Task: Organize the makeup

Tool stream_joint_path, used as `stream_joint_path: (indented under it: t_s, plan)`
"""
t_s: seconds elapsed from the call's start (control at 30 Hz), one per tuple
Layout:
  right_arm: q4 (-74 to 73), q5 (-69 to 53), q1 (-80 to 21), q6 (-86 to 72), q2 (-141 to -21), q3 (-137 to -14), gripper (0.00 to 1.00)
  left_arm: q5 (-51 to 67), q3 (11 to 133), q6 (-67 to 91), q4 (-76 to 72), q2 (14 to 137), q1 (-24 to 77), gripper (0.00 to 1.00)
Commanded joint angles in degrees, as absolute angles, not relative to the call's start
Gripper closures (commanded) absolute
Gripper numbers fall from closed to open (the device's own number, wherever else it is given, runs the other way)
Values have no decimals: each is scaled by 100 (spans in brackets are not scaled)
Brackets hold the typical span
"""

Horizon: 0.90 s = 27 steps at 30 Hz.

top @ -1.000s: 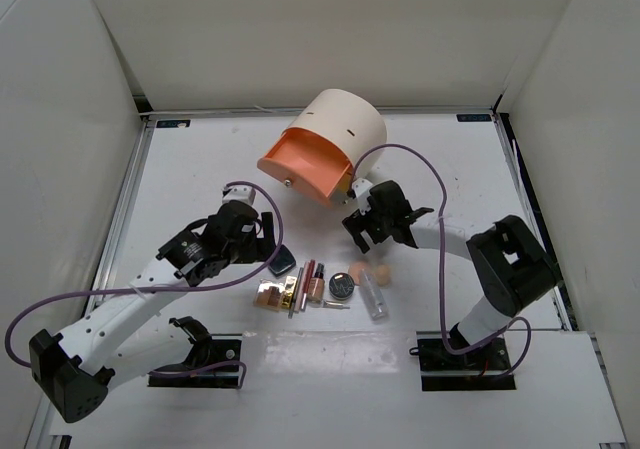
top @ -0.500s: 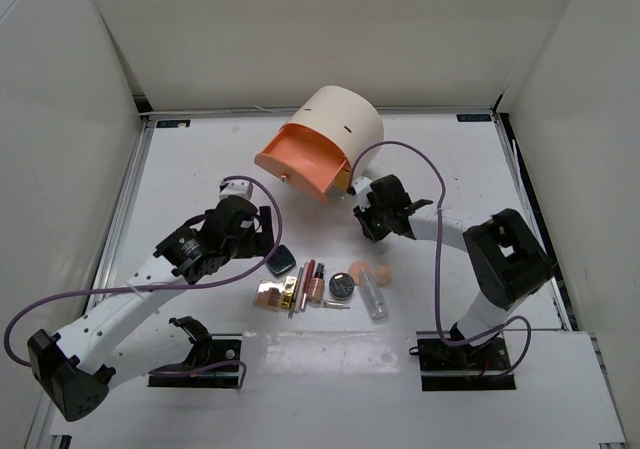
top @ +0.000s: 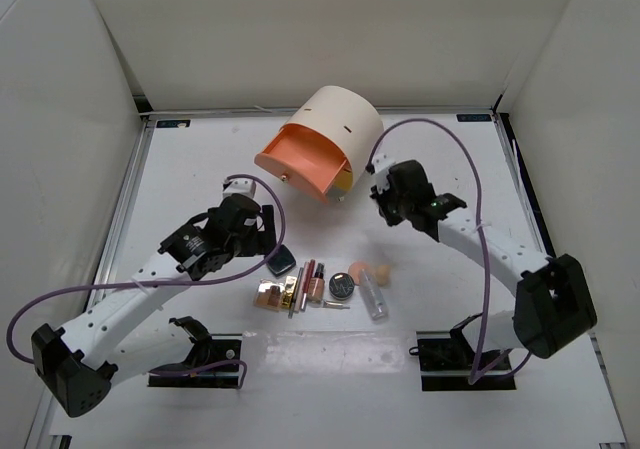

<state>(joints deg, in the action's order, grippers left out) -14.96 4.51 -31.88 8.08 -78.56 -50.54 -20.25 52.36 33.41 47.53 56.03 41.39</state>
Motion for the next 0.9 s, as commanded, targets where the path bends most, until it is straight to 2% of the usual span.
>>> stream_joint_path:
  t_s: [0.0,0.27,0.6,0.77,0.8,0.87]
  plan:
    - [-1792,669,-3164,580,-7506,-6080,93,-1864,5309,3270,4553,5625,4149,2]
    - [-1635,-683,-3673,659,-7768,-7681,89,-1485,5045,3252,4219,5766,4157,2]
    - [-1828,-739,-4254,624,-9614,-9439,87,-1038,4773,3270,4043,5748,4157,2]
    - [-2004,-440,-4359,563,-10037,-9905,66,-493,4641,3173,3762,5923,4192,2]
    - [-2021,-439,-4325,519,-10020,-9914,53,-440,4623,3164,3710,5976,4236,2]
    - [-2074,-440,-4359,510,-10020,-9967,46,-343,4623,3146,3586,6116,4359,2]
